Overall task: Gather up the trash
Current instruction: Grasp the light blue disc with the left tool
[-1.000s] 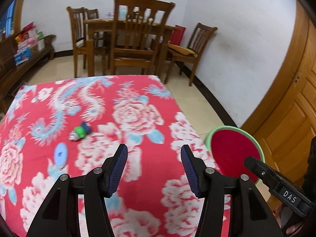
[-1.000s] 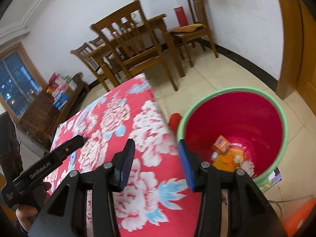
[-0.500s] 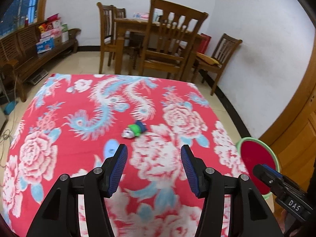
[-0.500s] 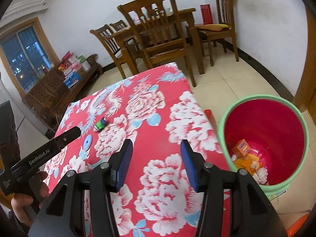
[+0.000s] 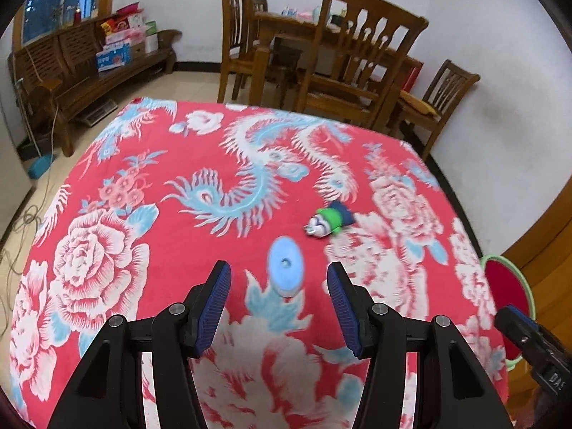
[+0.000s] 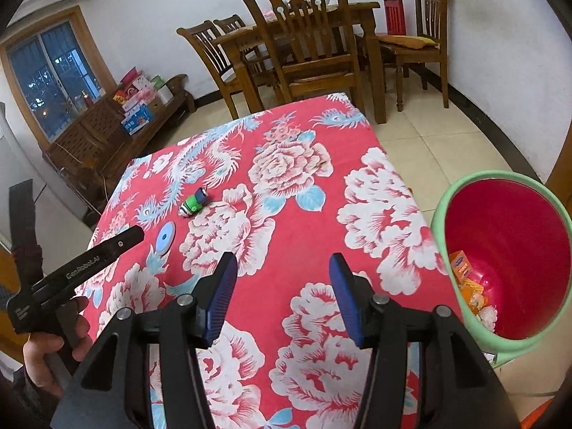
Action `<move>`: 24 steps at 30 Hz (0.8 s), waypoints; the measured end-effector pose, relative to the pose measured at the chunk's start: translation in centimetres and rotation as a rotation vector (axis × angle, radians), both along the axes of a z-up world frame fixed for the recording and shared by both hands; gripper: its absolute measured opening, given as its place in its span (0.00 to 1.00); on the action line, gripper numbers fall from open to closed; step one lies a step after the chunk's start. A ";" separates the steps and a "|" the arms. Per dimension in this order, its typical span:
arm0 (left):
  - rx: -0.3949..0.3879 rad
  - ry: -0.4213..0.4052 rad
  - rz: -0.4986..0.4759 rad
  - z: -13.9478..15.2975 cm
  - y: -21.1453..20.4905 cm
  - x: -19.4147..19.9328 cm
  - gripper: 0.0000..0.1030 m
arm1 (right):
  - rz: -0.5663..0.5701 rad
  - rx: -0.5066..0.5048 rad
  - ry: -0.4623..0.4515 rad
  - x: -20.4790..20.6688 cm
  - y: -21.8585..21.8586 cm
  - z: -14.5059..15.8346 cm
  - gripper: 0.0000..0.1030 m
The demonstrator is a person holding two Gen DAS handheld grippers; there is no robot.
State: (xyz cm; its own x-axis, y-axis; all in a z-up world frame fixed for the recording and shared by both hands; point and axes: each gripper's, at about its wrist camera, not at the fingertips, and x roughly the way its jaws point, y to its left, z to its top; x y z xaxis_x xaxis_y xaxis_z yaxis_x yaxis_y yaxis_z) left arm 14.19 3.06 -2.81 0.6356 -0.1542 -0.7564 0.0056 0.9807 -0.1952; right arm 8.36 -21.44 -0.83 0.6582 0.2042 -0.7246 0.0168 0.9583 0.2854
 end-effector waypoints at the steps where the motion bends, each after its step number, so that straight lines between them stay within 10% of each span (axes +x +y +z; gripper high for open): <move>1: 0.004 0.009 0.000 -0.3 0.0 0.3 0.56 | 0.001 -0.001 0.003 0.1 0.1 -0.1 0.54; 11: 0.060 0.027 -0.041 -2.2 -1.6 2.0 0.55 | 0.007 -0.008 0.024 1.1 0.4 -0.9 0.54; 24: 0.137 0.007 -0.065 -2.8 -2.4 2.7 0.29 | 0.024 -0.021 0.027 2.0 1.3 -0.7 0.54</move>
State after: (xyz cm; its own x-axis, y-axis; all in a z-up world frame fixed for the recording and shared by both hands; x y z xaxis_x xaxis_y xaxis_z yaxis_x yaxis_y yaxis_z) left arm 16.93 0.64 -5.57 0.6222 -0.0898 -0.7777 0.0686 0.9958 -0.0601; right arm 10.33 -20.16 -1.53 0.6337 0.2042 -0.7461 0.0007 0.9644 0.2646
